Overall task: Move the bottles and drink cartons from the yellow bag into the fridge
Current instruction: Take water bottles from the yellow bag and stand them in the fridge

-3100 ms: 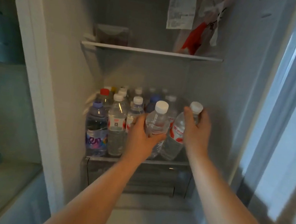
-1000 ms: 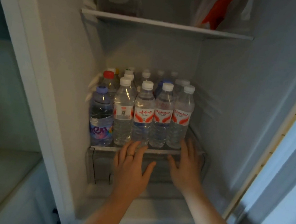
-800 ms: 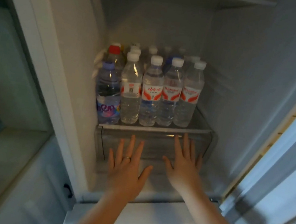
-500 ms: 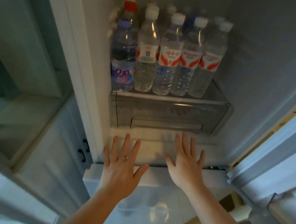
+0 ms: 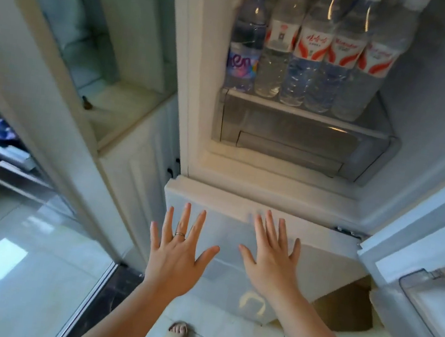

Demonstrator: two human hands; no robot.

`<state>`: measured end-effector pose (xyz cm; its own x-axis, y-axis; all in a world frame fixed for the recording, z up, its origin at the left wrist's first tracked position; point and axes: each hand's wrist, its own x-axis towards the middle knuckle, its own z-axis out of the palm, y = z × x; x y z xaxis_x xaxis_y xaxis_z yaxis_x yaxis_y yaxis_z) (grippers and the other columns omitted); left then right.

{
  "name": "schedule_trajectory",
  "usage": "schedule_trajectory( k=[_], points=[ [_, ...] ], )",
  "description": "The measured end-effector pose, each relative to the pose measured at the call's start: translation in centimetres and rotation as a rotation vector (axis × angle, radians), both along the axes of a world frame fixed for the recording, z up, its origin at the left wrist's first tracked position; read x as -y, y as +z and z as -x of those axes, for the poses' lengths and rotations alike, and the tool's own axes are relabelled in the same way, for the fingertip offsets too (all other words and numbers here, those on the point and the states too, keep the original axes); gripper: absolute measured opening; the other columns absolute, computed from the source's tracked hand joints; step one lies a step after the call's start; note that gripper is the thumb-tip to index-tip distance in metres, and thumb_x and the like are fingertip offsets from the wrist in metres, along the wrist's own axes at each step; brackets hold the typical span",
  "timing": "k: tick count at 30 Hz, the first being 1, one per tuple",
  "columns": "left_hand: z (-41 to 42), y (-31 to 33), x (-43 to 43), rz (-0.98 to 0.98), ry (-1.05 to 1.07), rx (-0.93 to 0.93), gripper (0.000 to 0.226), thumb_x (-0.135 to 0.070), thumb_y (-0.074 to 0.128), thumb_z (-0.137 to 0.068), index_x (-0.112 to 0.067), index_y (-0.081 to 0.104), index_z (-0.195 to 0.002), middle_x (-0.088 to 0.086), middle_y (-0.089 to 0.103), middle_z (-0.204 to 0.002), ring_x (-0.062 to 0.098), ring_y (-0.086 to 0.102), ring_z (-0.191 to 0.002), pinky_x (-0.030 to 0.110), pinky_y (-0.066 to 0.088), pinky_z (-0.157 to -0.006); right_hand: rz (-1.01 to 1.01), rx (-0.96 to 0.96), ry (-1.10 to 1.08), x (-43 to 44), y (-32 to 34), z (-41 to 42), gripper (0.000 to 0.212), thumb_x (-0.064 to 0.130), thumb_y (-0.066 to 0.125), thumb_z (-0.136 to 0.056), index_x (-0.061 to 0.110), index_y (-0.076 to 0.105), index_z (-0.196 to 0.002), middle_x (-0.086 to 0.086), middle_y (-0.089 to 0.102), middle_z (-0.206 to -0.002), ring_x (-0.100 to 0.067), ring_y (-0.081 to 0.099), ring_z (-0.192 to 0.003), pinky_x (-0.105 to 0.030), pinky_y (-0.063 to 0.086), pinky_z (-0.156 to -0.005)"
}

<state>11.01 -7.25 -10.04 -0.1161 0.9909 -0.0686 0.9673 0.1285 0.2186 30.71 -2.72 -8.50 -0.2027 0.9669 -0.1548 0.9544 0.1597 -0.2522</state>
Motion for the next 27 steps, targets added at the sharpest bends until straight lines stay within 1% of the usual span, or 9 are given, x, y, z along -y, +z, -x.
schedule_trajectory(
  k=[4, 7, 9, 13, 15, 22, 27],
  points=[
    [-1.8, -0.4, 5.4, 0.05, 0.125, 0.058, 0.082, -0.083, -0.014, -0.074, -0.046, -0.029, -0.146, -0.009, -0.035, -0.157, 0.026, -0.038, -0.142, 0.057, -0.012, -0.119, 0.068, -0.023, 0.097, 3.5, -0.8, -0.8, 0.073, 0.062, 0.023, -0.099, 0.033, -0.016, -0.154, 0.012, -0.03, -0.159, -0.019, -0.028, -0.147, -0.054, -0.013, -0.117],
    [-3.0, -0.5, 9.4, 0.058, 0.217, 0.076, 0.086, -0.083, -0.013, -0.075, -0.044, -0.022, -0.15, -0.009, -0.032, -0.158, 0.025, -0.037, -0.142, 0.057, -0.014, -0.118, 0.09, -0.039, 0.165, 6.2, -1.3, -1.0, 0.073, 0.062, 0.024, -0.099, 0.033, -0.014, -0.155, 0.011, -0.027, -0.16, -0.019, -0.027, -0.148, -0.054, -0.013, -0.116],
    [-3.6, -0.5, 12.2, 0.08, 0.265, 0.059, 0.085, -0.083, -0.014, -0.075, -0.044, -0.022, -0.15, -0.009, -0.033, -0.158, 0.025, -0.039, -0.141, 0.056, -0.016, -0.117, 0.104, -0.036, 0.219, 8.1, -1.6, -1.2, 0.073, 0.062, 0.023, -0.099, 0.033, -0.015, -0.154, 0.01, -0.027, -0.161, -0.02, -0.027, -0.147, -0.055, -0.013, -0.116],
    [-4.5, -0.5, 17.0, 0.088, 0.363, 0.062, 0.077, -0.081, -0.002, -0.085, -0.045, -0.022, -0.15, -0.009, -0.032, -0.158, 0.024, -0.041, -0.14, 0.055, -0.019, -0.117, 0.129, -0.049, 0.319, 11.5, -1.5, -1.5, 0.073, 0.062, 0.022, -0.099, 0.033, -0.016, -0.154, 0.011, -0.03, -0.159, -0.019, -0.03, -0.146, -0.055, -0.014, -0.116],
    [-5.1, -0.4, 19.4, 0.092, 0.407, 0.054, 0.076, -0.079, 0.001, -0.087, -0.045, -0.022, -0.15, -0.009, -0.034, -0.157, 0.024, -0.041, -0.14, 0.055, -0.02, -0.116, 0.136, -0.056, 0.357, 13.2, -1.4, -1.6, 0.073, 0.061, 0.022, -0.099, 0.033, -0.016, -0.154, 0.011, -0.03, -0.159, -0.019, -0.03, -0.146, -0.055, -0.014, -0.117],
    [-7.2, -0.7, 27.2, 0.106, 0.49, 0.026, 0.077, -0.078, -0.001, -0.085, -0.044, -0.022, -0.151, -0.01, -0.037, -0.156, 0.025, -0.042, -0.139, 0.053, -0.026, -0.112, 0.141, -0.058, 0.427, 19.9, -0.7, -2.8, 0.071, 0.059, 0.022, -0.1, 0.033, -0.016, -0.154, 0.009, -0.027, -0.161, -0.021, -0.029, -0.147, -0.056, -0.015, -0.117],
    [-10.0, -1.2, 33.4, 0.112, 0.494, 0.018, 0.077, -0.079, -0.003, -0.084, -0.044, -0.025, -0.149, -0.01, -0.037, -0.155, 0.025, -0.042, -0.139, 0.054, -0.025, -0.113, 0.127, -0.05, 0.419, 26.0, -0.8, -5.5, 0.073, 0.061, 0.021, -0.098, 0.033, -0.017, -0.154, 0.007, -0.026, -0.161, -0.023, -0.027, -0.147, -0.057, -0.013, -0.117]
  ],
)
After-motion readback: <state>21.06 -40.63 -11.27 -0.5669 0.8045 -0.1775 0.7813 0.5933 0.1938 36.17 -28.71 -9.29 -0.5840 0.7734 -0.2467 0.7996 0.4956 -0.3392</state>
